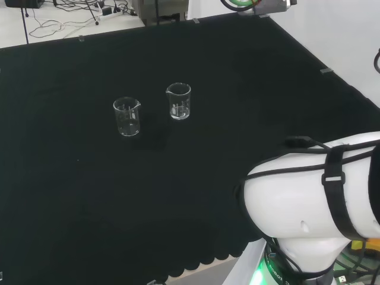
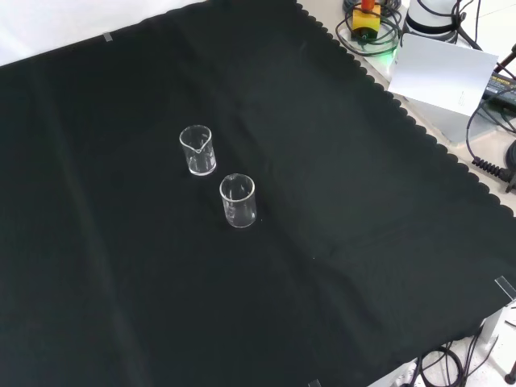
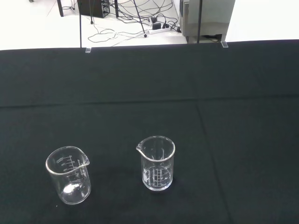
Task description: Pick up the beaker on the right.
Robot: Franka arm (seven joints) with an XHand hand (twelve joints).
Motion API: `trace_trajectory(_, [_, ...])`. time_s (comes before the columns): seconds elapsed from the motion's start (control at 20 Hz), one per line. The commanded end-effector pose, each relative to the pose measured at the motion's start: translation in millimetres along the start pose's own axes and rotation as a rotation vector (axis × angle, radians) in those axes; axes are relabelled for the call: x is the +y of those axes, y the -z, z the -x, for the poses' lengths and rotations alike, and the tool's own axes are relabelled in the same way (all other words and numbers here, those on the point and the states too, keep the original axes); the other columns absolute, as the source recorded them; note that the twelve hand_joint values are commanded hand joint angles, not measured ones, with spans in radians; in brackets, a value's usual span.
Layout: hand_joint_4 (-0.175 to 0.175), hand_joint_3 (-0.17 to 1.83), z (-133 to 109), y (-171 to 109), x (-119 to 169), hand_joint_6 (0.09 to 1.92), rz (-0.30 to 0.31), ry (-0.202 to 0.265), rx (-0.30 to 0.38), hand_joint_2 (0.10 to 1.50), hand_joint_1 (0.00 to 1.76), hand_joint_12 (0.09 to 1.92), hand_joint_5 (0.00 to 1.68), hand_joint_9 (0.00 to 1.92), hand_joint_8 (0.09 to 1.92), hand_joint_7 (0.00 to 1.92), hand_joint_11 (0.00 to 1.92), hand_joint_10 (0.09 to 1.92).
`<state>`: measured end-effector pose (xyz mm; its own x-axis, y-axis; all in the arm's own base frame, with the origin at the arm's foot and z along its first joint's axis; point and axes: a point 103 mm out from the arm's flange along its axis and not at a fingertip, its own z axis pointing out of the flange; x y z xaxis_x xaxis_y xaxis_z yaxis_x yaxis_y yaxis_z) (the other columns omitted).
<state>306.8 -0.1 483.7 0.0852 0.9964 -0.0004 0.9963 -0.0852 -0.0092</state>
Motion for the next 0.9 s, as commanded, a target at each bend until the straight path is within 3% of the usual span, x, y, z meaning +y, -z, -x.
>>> trace_trajectory(0.05, [-0.017,0.47,-0.1,0.2,0.1,0.18,0.01,-0.002,-0.008,1.07,0.28,1.26,0.32,0.15,0.53,0.05,0.0,0.64])
trace_trajectory(0.25, [-0.005,0.36,0.0,0.9,0.6,0.12,0.008,-0.008,-0.005,1.24,0.14,1.22,0.33,0.12,0.47,0.01,0.0,0.61])
trace_trajectory(0.9, [-0.006,0.32,27.1,-24.7,26.3,0.11,-0.038,-0.076,0.022,1.26,0.14,1.22,0.35,0.13,0.46,0.02,0.0,0.61])
